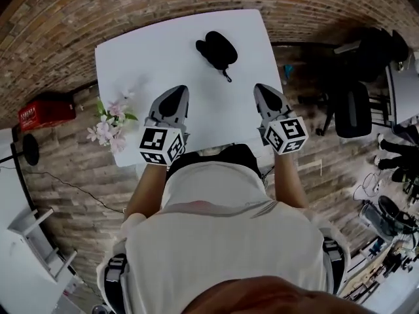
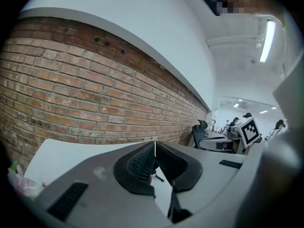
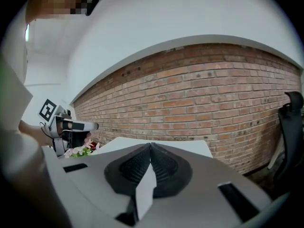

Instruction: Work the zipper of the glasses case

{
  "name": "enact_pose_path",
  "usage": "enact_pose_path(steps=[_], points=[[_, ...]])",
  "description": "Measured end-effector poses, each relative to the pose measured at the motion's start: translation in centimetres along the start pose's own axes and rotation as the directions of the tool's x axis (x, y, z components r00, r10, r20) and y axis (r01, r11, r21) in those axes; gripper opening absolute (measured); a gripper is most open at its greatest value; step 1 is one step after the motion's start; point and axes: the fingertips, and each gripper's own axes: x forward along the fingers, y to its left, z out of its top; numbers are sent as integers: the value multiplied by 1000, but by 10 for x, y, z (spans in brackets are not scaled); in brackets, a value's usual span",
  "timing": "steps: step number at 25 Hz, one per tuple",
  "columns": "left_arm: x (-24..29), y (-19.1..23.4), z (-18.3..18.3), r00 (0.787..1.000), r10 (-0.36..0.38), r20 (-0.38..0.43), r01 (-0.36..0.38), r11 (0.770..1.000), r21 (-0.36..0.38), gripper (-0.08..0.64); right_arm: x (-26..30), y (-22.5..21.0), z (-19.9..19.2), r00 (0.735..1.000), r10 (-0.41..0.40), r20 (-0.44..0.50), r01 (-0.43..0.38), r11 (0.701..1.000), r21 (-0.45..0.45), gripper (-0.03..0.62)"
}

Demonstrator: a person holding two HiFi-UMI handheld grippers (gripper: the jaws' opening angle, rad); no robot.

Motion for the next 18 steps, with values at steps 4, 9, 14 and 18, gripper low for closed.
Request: enact_pose_path(steps=[4,9,14,18], points=[[3,0,-1,995,97,5,-96,995,-39,20,17,-19,7,997,75,-2,-75,997,-19,54],[7,-4,-1,986,164,11,-164,985,-47,20,29,-32,8,991,131,-10,-131,991,-33,54],[3,-6,1,982,188,23,-186,981,-54,20,32,-29,5,988,151,-36,-153,987,-51,109],[5,-4,3,981,191,27,-189,980,-62,19,40,-28,-1,984,160,-81,-165,984,-61,309]])
